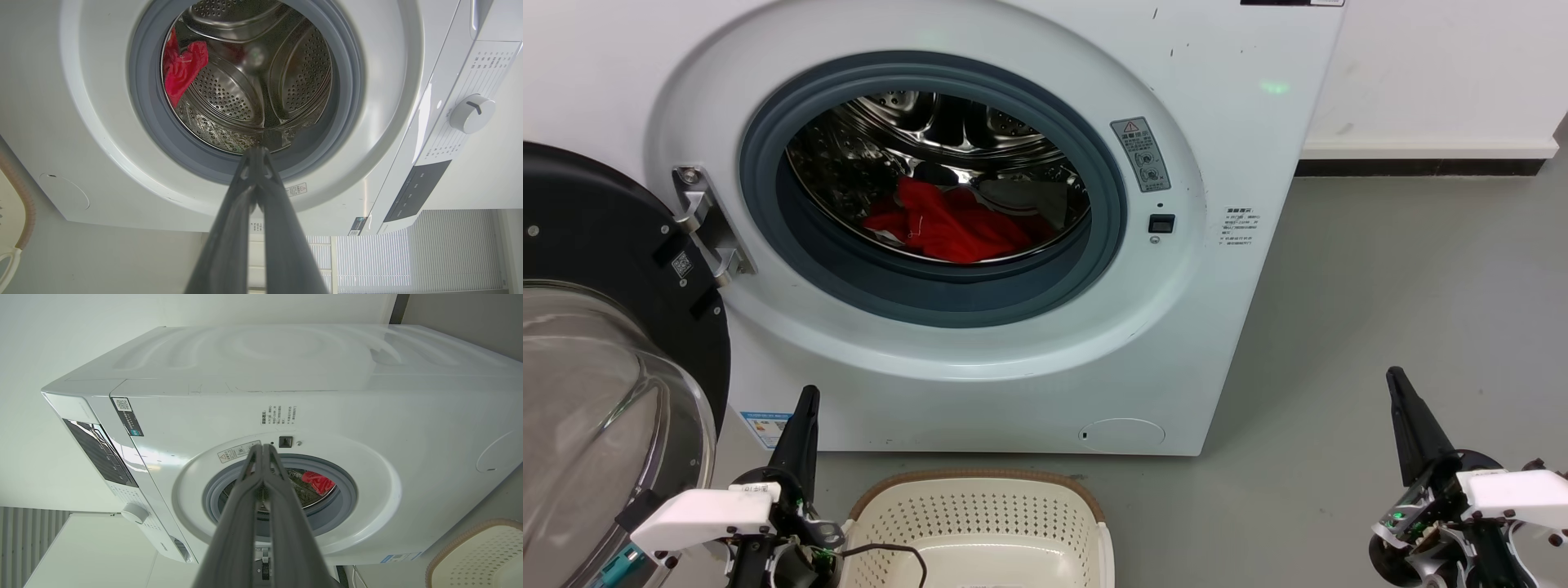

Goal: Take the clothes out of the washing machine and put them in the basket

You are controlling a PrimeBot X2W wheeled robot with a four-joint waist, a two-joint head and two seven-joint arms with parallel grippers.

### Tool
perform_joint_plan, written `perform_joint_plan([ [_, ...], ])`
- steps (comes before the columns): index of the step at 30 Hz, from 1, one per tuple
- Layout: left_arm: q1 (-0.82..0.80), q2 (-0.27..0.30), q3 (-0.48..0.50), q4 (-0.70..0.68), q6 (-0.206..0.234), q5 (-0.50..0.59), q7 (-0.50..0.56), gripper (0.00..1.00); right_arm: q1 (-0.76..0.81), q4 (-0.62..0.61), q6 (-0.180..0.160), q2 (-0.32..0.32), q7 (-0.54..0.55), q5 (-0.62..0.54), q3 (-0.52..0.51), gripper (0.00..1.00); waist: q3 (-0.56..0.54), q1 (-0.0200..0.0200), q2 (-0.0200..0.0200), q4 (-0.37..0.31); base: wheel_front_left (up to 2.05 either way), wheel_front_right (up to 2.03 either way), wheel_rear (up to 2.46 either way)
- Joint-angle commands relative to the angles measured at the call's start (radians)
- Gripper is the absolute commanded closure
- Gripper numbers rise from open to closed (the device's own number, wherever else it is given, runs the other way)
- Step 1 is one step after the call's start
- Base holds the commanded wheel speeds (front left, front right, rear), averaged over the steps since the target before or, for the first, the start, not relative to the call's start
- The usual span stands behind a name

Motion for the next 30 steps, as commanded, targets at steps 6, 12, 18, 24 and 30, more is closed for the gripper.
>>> perform_joint_plan([
  [6,-0.006,-0.001,0.002,0.000,-0.002,-0.002,0.002,1.00,-0.014,0.001,0.000,0.003,0.000,-0.004,0.001,1.00,0.000,0.0000,0.0000,0.000,0.00,0.00,0.00],
  [12,-0.006,-0.001,0.002,0.000,-0.002,-0.002,0.002,1.00,-0.014,0.001,0.000,0.003,0.000,-0.004,0.001,1.00,0.000,0.0000,0.0000,0.000,0.00,0.00,0.00],
  [18,-0.006,-0.001,0.002,0.000,-0.002,-0.002,0.002,1.00,-0.014,0.001,0.000,0.003,0.000,-0.004,0.001,1.00,0.000,0.0000,0.0000,0.000,0.00,0.00,0.00],
  [24,-0.006,-0.001,0.002,0.000,-0.002,-0.002,0.002,1.00,-0.014,0.001,0.000,0.003,0.000,-0.004,0.001,1.00,0.000,0.0000,0.0000,0.000,0.00,0.00,0.00],
  [30,0.008,-0.001,-0.002,0.012,0.000,0.001,-0.001,0.00,0.009,0.011,0.000,0.000,-0.001,0.000,0.001,0.00,0.000,0.0000,0.0000,0.000,0.00,0.00,0.00],
])
